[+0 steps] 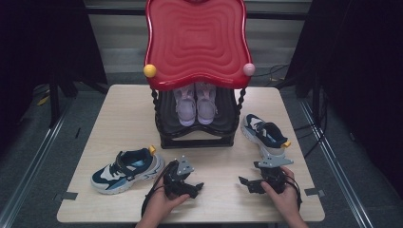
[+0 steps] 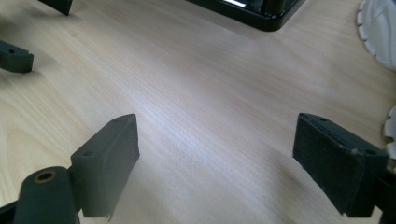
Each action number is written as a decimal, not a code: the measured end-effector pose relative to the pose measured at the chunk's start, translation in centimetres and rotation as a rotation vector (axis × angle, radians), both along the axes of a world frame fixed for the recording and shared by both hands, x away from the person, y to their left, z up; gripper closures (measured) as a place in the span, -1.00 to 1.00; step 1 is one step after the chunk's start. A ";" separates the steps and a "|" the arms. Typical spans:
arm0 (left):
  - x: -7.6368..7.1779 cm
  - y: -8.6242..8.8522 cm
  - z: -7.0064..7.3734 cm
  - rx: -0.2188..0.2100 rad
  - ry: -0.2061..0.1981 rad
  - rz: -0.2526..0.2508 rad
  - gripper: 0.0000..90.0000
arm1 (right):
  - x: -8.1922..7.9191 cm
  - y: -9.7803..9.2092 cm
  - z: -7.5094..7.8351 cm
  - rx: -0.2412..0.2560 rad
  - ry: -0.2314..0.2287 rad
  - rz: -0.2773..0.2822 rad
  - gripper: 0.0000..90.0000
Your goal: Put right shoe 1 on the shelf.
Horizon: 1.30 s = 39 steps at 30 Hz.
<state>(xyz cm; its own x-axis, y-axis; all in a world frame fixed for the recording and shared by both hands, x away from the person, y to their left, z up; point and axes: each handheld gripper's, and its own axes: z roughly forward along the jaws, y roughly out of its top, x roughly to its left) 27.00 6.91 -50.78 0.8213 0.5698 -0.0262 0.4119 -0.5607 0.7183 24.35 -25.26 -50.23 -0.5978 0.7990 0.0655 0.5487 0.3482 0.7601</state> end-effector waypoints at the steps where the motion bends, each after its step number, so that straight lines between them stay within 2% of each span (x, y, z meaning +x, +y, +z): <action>1: 0.0 0.0 0.0 0.001 -0.001 0.001 -0.68 | 0.0 -0.1 -0.1 -0.004 0.006 0.002 -0.68; 7: 0.0 0.0 0.0 0.001 -0.001 0.001 -0.68 | -0.3 -0.3 -0.5 -0.018 0.020 0.019 -0.68; 9: 0.0 0.0 0.0 0.000 -0.001 0.001 -0.68 | -0.4 -0.3 -0.7 -0.040 0.028 0.020 -0.68; 12: 0.0 0.0 0.0 0.001 -0.001 0.001 -0.68 | -0.4 -0.4 -0.7 -0.036 0.024 0.027 -0.68; 15: 0.0 0.0 0.0 0.001 -0.001 0.001 -0.68 | -0.5 -0.5 -0.8 -0.073 0.020 0.036 -0.69; 34: 0.0 0.0 0.0 0.002 0.001 -0.001 -0.68 | -0.4 -0.6 -0.8 -0.072 0.021 0.043 -0.69; 39: 0.0 0.0 0.0 -0.011 -0.004 0.008 -0.64 | -0.4 -0.6 -0.8 -0.071 0.022 0.043 -0.70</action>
<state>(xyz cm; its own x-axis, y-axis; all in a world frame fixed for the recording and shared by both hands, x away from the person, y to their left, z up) 27.02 6.94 -50.77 0.8167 0.5763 -0.0293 0.4136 -0.5492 0.7262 23.92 -25.83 -51.02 -0.6308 0.7756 0.0233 0.5483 0.4243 0.7206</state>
